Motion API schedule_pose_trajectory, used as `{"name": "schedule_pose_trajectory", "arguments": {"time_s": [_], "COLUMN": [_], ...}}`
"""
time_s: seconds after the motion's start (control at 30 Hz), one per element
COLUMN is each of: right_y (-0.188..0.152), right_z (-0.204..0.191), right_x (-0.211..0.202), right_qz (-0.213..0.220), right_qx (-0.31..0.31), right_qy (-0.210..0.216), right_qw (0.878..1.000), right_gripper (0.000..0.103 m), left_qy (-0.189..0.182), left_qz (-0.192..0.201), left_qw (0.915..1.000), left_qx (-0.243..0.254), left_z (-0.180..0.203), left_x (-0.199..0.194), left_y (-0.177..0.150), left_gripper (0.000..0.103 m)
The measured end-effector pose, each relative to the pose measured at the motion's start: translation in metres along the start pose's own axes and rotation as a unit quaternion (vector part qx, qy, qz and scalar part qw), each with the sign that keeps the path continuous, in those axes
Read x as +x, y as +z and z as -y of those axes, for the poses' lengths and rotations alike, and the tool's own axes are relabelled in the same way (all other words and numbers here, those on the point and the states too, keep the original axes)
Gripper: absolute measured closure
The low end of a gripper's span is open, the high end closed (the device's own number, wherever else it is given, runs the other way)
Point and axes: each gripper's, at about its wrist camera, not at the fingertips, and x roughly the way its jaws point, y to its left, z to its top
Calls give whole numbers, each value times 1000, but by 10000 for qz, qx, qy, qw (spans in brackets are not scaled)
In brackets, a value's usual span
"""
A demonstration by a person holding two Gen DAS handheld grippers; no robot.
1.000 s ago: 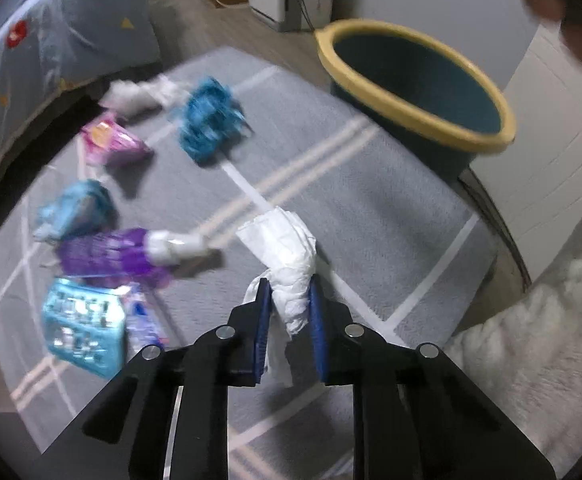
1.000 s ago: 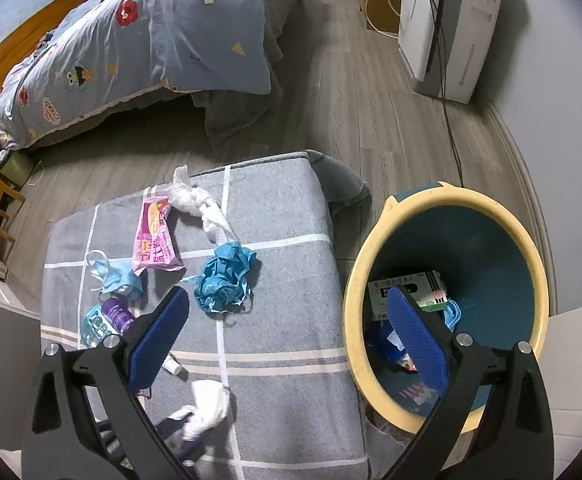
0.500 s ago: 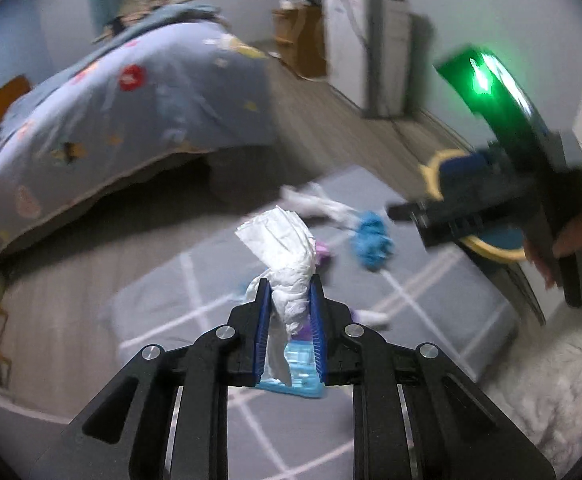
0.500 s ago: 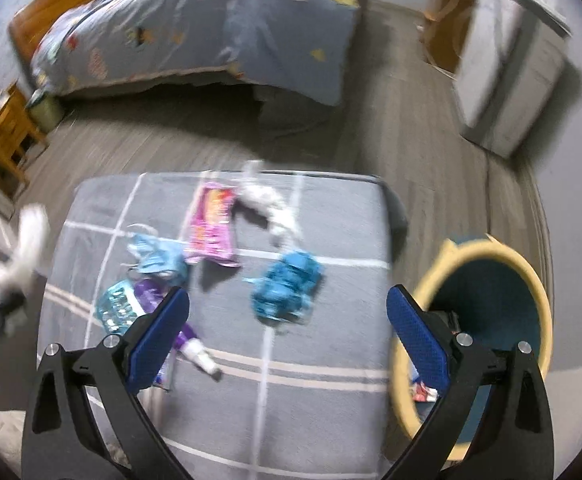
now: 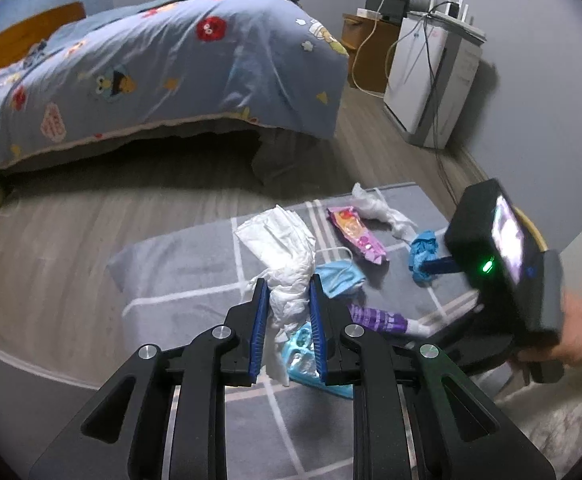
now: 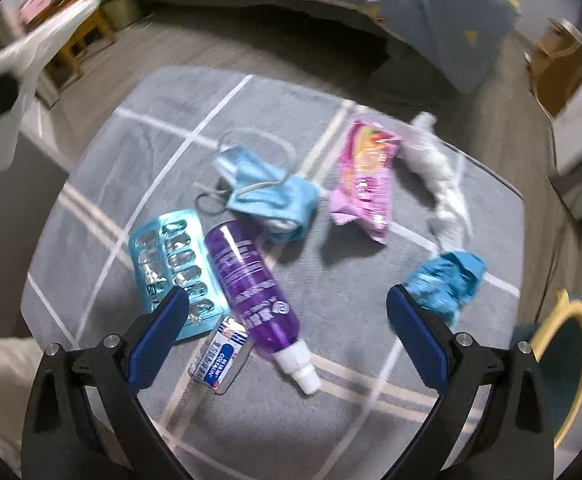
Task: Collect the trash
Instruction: 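Grasp the purple spray bottle with the right tool while the left tool holds the tissue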
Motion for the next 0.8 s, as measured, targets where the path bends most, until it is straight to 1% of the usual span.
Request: {"name": "schedule_pose_trajectory", "arguments": {"time_s": [0.1,0.13,0.17,0.2,0.27,0.33,0.37,0.5,0.53,0.57,0.63,0.7,0.77,0.8], "right_y": [2,2,3,3,3,2,1,0,0,0,1,1,2,-1], "right_z": [-5,-7,-7,-9,-10,-13,-15,-19,-20,-21,-25,-27,-25,-25], "right_x": [8,12,15,19,27,34,35,42,44,46,50,50,45,41], "right_qz": [5,-12,-35,-86,-194,-321,-352,-403,-425,-468,-532,-547,-568,-561], "right_qx": [-141,-181,-215,-264,-305,-378,-410,-461,-461,-466,-514,-572,-496,-459], "right_qy": [-25,-21,-24,-40,-33,-73,-81,-53,-38,4,54,78,187,256], "right_qw": [9999,9998,9998,9996,9993,9987,9985,9981,9980,9978,9972,9968,9970,9970], "right_gripper": [7,10,16,19,32,43,45,46,49,56,61,63,68,68], "left_qy": [-36,-56,-68,-65,-59,-44,-40,-28,-22,-16,-7,5,11,14], "left_qz": [50,43,23,8,-22,-30,-35,-68,-79,-88,-100,-106,-111,-107], "left_qw": [10000,10000,10000,10000,10000,10000,10000,10000,9999,9999,9999,9999,9999,9999], "left_qx": [43,31,20,16,10,-8,-24,-60,-63,-61,-50,-47,-49,-52], "left_z": [0,0,-1,-1,-2,-3,-4,-7,-7,-7,-6,-6,-6,-6], "left_x": [-2,-1,0,1,3,3,3,5,6,7,8,8,8,8], "left_y": [0,0,0,-1,-1,-2,-2,-3,-3,-3,-3,-3,-3,-3], "left_gripper": [83,83,83,83,83,83,83,83,83,83,83,83,83,83]}}
